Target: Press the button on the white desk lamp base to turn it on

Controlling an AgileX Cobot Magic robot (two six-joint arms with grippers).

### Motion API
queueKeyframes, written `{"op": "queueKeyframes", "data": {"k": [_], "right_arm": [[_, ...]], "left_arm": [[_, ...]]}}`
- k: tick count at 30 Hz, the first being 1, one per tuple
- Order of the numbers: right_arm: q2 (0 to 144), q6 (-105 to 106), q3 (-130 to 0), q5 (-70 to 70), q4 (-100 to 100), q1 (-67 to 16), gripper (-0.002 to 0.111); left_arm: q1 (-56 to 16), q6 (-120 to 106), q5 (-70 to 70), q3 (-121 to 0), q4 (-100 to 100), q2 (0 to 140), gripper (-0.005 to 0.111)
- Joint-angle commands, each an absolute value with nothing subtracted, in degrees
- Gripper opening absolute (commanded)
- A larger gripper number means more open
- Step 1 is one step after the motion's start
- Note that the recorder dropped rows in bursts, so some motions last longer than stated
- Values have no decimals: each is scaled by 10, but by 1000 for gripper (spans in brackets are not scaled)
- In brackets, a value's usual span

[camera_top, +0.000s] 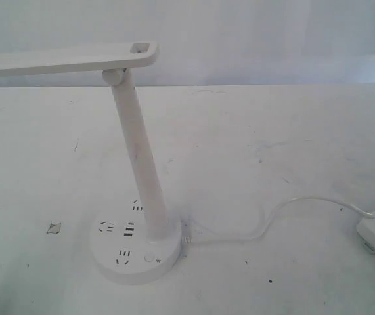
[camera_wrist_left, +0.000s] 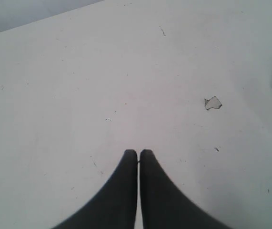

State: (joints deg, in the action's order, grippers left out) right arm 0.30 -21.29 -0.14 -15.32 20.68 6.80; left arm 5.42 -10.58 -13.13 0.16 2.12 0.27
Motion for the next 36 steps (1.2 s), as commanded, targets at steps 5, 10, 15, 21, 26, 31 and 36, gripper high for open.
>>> {"op": "queueKeyframes", "data": {"k": [5,10,15,21,26,31,36], "right_arm": [[0,-256,0,-199,210,67,0],[0,-350,0,-237,210,67,0],[0,-350,0,-247,210,67,0],[0,-450,0,-197,202,67,0],[2,-715,-9,-308,-315,67,0],[188,-921,-76,-443,-833,71,0],[386,-810,-91,-518,-820,60,0]], "left_arm": [[56,-105,-129,0,24,0,1],[56,-105,-129,0,24,0,1],[56,-105,-129,0,24,0,1],[56,-105,-129,0,24,0,1],[56,-105,-129,0,24,0,1],[56,-105,-129,0,24,0,1],[56,-105,-129,0,24,0,1]]}}
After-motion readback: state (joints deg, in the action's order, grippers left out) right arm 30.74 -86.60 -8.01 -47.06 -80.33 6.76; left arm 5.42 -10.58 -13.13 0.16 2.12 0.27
